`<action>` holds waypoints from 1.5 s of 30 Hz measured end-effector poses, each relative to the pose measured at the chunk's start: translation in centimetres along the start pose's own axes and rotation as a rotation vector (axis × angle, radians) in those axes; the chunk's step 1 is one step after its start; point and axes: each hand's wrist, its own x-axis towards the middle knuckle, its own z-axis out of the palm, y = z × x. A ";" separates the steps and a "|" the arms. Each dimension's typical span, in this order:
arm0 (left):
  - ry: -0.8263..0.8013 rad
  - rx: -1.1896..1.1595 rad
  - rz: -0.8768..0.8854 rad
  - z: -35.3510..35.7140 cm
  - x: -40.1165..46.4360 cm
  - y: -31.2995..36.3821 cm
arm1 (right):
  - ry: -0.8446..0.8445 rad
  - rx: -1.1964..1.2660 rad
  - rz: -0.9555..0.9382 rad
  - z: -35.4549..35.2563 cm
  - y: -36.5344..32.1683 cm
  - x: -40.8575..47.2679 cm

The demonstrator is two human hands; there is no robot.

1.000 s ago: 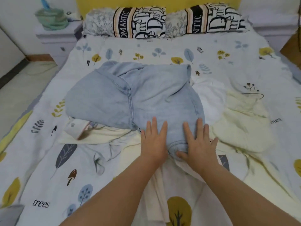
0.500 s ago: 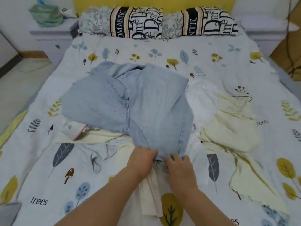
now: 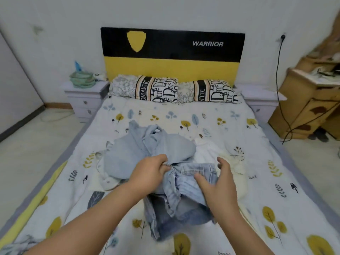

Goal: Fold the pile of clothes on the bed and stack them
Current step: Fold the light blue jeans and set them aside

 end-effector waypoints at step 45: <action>0.433 -0.650 0.061 -25.1 -14.9 16.8 | -0.421 0.044 0.215 -6.3 -1.1 -19.3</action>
